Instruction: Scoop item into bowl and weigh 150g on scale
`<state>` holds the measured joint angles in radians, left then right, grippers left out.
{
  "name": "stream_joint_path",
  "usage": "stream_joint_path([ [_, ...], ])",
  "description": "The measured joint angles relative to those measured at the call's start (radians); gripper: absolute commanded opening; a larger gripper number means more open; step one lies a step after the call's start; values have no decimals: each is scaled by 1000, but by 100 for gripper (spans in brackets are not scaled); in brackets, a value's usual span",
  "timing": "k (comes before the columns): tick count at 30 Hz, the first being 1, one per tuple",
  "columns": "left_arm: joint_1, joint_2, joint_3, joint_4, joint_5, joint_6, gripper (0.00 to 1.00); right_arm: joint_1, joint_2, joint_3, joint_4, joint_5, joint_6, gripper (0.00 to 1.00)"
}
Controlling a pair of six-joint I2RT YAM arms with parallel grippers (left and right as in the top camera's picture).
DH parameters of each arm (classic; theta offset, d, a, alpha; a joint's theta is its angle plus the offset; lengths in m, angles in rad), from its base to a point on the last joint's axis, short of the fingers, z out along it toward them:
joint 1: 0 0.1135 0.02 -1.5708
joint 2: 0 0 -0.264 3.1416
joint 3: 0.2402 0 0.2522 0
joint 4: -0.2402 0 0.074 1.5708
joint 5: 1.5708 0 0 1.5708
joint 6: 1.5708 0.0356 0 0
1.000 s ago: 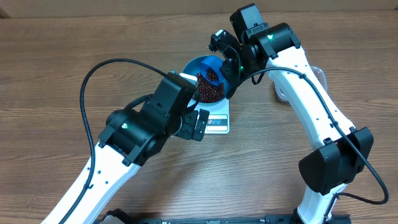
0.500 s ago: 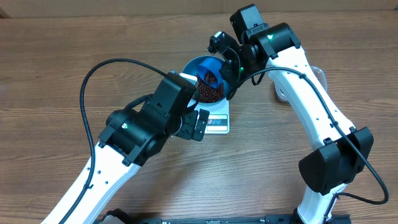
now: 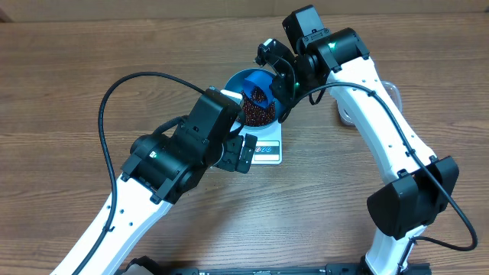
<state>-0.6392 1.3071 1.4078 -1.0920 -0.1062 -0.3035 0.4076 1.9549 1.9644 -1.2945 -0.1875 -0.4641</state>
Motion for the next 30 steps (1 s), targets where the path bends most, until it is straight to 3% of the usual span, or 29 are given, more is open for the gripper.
stream_joint_path([
  [30,0,0,0,0,0,0,99,0,0,0,-2,0,16,4],
])
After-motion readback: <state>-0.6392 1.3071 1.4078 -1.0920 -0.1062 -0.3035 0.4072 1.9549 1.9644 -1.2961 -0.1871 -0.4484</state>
